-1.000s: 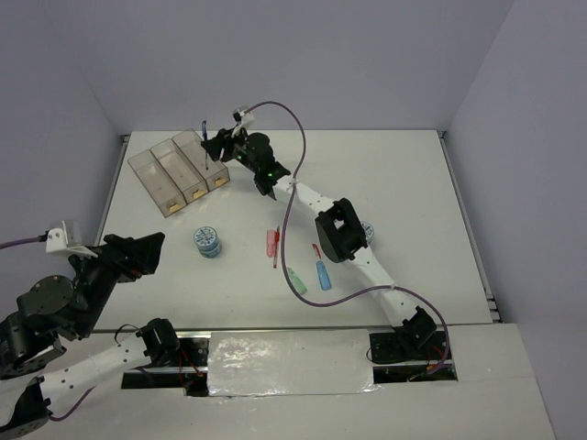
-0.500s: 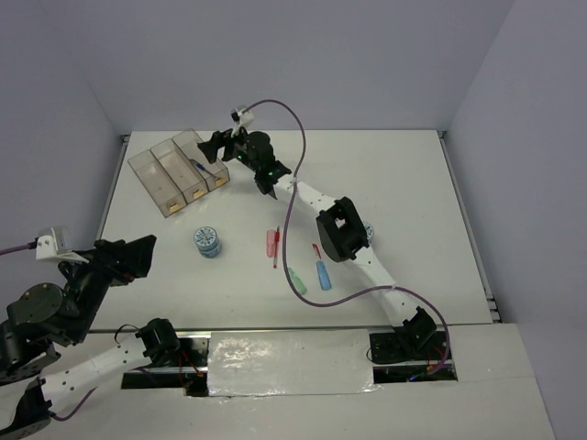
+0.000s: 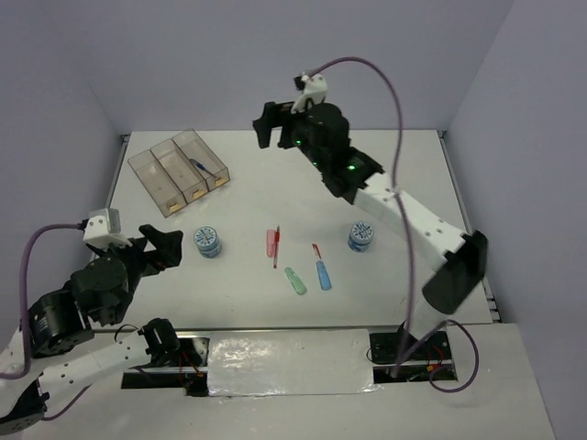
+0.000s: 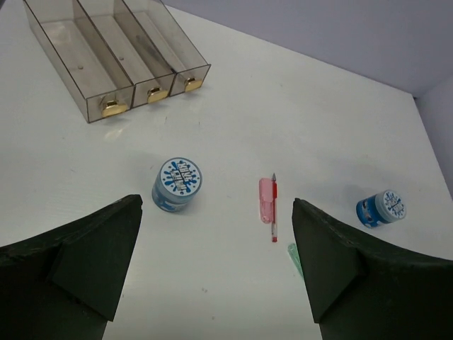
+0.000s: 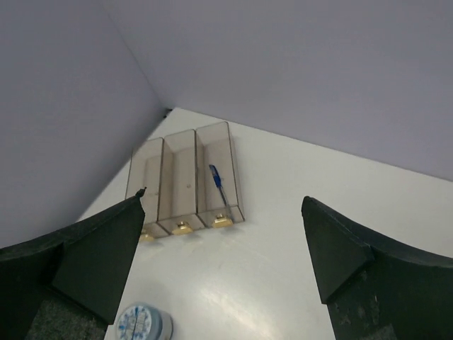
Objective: Sort the stationery into containers
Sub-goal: Pick up the pen from the center of the board.
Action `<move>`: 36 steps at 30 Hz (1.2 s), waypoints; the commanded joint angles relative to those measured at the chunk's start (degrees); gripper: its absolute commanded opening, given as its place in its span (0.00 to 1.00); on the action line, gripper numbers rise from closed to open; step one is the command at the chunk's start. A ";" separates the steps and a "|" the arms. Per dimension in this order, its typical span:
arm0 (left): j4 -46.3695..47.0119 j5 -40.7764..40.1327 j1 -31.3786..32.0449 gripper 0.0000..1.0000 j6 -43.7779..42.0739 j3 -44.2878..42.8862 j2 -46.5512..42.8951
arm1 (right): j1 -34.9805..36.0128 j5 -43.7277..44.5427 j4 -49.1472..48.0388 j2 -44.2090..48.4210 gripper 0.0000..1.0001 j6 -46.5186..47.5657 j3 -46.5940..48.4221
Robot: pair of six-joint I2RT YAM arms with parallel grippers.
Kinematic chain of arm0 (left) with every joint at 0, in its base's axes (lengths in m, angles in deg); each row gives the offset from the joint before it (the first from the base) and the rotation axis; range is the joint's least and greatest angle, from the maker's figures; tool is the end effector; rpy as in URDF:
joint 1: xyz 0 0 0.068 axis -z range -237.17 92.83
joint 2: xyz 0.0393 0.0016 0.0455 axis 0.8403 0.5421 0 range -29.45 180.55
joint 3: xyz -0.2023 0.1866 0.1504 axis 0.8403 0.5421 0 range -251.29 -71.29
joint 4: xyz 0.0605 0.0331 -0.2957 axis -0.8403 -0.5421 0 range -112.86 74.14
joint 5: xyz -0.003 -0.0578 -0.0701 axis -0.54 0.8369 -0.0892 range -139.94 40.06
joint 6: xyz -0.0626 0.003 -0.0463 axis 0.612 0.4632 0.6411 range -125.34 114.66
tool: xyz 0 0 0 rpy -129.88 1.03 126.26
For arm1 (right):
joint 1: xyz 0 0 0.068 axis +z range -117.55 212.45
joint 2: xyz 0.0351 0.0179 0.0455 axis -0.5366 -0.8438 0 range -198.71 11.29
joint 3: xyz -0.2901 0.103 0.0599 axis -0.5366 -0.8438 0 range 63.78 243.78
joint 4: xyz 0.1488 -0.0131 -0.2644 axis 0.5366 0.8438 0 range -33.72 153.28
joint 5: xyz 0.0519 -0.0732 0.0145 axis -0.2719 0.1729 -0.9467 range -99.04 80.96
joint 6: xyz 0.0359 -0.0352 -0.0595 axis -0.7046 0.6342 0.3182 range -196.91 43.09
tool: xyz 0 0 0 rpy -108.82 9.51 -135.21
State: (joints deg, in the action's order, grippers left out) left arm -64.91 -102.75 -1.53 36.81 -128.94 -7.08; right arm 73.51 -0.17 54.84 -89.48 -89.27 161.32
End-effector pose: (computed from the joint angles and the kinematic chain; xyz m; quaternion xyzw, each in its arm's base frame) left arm 0.0718 -0.0111 0.4190 -0.1898 0.7321 -0.1865 0.6271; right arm 0.3908 0.3269 0.4533 -0.1253 0.7070 0.2623 0.6448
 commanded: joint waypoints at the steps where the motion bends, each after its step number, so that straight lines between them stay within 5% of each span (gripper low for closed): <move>1: 1.07 2.89 -0.27 0.99 2.50 1.13 3.98 | 0.60 8.02 23.43 7.50 1.00 -2.40 -7.34; 11: 5.90 15.44 -0.27 0.99 7.07 0.26 24.63 | 3.06 8.36 27.18 26.93 0.94 -8.29 -36.96; 23: 15.04 26.63 -0.18 0.84 9.44 -1.77 53.03 | 2.98 16.63 38.51 53.02 0.93 -12.25 -42.69; 31: 18.21 29.52 -2.54 0.62 6.55 -8.18 68.84 | 2.97 14.34 41.16 60.07 0.93 -11.20 -44.45; 36: 16.81 30.93 -3.60 0.61 5.66 -12.31 76.06 | 2.98 13.38 40.02 61.66 0.93 -10.41 -47.17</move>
State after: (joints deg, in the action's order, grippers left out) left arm -48.00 -73.42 -4.40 43.81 -138.23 67.17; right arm 76.44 13.88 95.11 -28.89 -100.42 115.40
